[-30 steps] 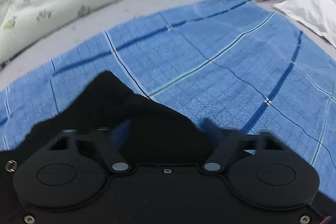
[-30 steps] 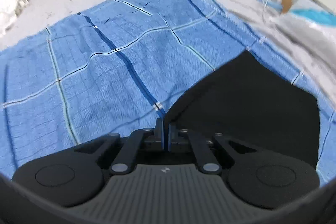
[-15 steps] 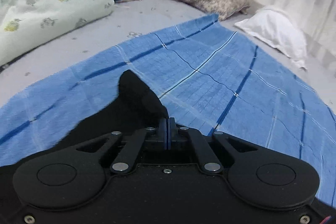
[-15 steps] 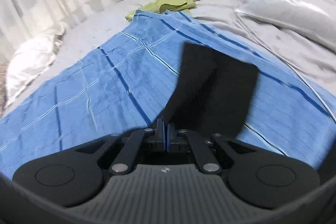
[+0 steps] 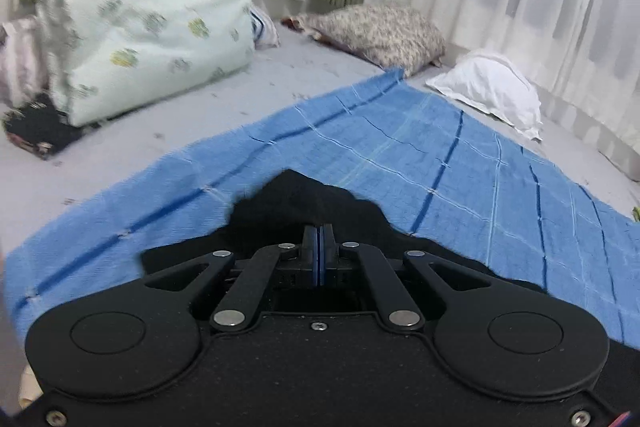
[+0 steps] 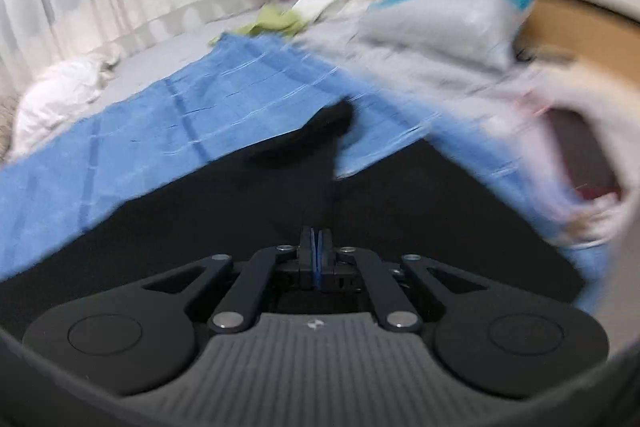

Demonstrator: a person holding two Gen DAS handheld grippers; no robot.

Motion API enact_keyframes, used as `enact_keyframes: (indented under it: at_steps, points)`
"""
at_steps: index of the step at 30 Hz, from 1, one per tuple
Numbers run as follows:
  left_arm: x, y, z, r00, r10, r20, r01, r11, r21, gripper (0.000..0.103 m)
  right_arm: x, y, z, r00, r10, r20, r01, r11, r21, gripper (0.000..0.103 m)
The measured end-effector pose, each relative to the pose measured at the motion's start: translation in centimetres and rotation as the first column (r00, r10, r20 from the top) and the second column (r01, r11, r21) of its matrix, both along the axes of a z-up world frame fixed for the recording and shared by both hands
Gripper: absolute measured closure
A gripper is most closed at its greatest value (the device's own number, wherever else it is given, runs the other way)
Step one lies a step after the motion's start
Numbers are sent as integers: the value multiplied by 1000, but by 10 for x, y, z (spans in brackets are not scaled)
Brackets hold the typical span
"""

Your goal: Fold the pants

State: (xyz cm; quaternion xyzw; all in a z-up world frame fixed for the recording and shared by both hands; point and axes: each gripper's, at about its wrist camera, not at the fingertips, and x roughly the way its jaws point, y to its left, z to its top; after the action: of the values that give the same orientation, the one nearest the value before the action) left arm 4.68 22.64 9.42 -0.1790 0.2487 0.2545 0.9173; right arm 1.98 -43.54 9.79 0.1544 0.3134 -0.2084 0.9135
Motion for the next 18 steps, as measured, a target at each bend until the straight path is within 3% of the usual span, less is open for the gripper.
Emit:
enact_keyframes:
  at_steps: [3, 5, 7, 9, 11, 13, 15, 18]
  points:
    - [-16, 4, -16, 998, 4, -62, -3, 1000, 6, 101, -21, -9, -8, 1000, -1, -12, 1, 1000, 27, 99]
    - [-20, 7, -28, 995, 14, -95, -15, 1000, -13, 101, -29, -11, -14, 1000, 17, -2, -17, 999, 31, 87]
    - [-21, 7, -36, 994, 18, -111, -19, 1000, -12, 101, -27, -3, -16, 998, 62, 4, -62, 998, -21, 50]
    - [-19, 5, -40, 993, 21, -120, -22, 1000, -4, 101, -17, 12, -18, 993, 116, 2, -115, 987, -110, 35]
    - [-15, 3, -40, 992, 22, -125, -22, 1000, 4, 101, 3, 25, -19, 989, 147, -21, -148, 968, -201, 31]
    - [-13, 2, -39, 992, 23, -127, -22, 1000, 9, 101, 29, 30, -24, 987, 157, -40, -162, 957, -242, 17]
    - [-6, 3, -38, 991, 24, -135, -23, 1000, 7, 101, 59, 29, -32, 987, 151, -61, -162, 954, -253, 13]
    - [3, 8, -37, 989, 30, -145, -31, 1000, -4, 101, 104, 20, -55, 970, 173, -172, -207, 957, -203, 13]
